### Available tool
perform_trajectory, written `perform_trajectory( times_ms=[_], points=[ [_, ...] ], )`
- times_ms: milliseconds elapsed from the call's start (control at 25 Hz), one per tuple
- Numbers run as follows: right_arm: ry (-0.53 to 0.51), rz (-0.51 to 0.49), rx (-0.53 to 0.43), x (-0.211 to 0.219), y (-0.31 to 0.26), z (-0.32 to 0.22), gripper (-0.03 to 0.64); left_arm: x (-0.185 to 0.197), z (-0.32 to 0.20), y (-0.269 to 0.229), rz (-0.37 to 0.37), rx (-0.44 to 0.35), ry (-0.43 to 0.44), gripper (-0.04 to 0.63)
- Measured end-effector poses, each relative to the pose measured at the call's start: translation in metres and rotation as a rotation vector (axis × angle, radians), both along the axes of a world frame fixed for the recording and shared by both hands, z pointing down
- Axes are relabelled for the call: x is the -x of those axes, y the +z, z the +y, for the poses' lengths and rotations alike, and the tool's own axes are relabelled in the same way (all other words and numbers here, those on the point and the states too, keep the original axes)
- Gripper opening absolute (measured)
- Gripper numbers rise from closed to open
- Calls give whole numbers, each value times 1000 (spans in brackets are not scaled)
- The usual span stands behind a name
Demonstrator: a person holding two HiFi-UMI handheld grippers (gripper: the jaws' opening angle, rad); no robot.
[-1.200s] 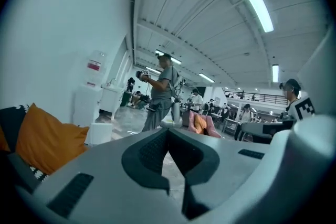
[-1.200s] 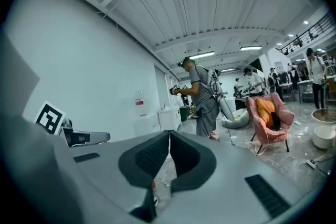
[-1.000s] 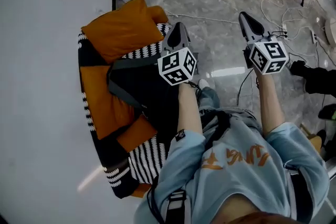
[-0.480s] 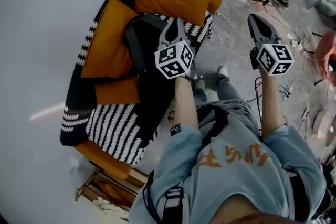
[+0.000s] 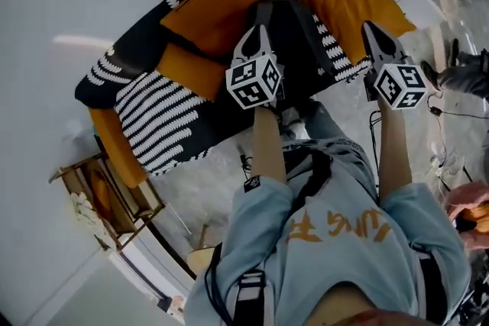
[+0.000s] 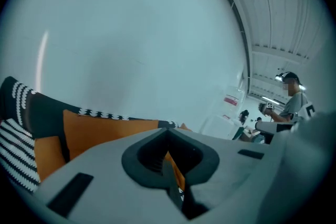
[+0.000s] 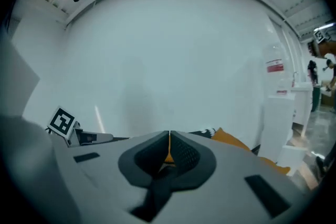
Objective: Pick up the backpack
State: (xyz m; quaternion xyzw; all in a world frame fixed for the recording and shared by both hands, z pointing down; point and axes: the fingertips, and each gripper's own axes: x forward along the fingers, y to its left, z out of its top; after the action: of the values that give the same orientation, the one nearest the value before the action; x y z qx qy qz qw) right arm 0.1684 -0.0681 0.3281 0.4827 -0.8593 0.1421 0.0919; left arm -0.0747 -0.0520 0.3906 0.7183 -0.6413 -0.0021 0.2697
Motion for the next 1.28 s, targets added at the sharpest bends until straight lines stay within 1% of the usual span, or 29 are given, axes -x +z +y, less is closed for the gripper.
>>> perform_trajectory(
  times_ms=[80, 160, 240, 320, 360, 440, 520, 600, 640, 800, 960, 1080, 1280],
  points=[
    [-76, -19, 9, 25, 4, -20, 29, 17, -5, 1, -17, 20, -50, 23],
    [-136, -24, 17, 40, 7, -38, 29, 23, -12, 1, -37, 33, -79, 23],
    [-174, 9, 26, 42, 17, -56, 29, 15, -24, 6, -67, 53, -76, 23],
    [-203, 59, 39, 39, 33, -75, 29, 1, -34, 20, -99, 86, -48, 23],
    [-218, 65, 50, 40, 42, -82, 29, -3, -36, 28, -106, 104, -36, 23],
    [-252, 52, 90, 49, 62, -80, 30, 0, -29, 48, -100, 150, -38, 23],
    [-277, 50, 148, 56, 88, -66, 30, 12, -12, 72, -94, 206, -74, 23],
    [-272, 55, 196, 58, 109, -70, 31, 21, -10, 91, -89, 239, -102, 23],
    [-267, 56, 217, 59, 117, -75, 31, 22, -13, 99, -82, 252, -99, 23],
    [-273, 66, 279, 65, 143, -77, 31, 20, -18, 125, -40, 293, -68, 23],
    [-280, 87, 329, 74, 163, -70, 31, 25, -17, 131, -42, 311, -46, 23],
    [-290, 99, 370, 82, 181, -69, 32, 29, -21, 138, -49, 327, -7, 25],
    [-293, 107, 452, 88, 226, -72, 34, 27, -30, 177, -21, 392, 83, 25]
  ],
)
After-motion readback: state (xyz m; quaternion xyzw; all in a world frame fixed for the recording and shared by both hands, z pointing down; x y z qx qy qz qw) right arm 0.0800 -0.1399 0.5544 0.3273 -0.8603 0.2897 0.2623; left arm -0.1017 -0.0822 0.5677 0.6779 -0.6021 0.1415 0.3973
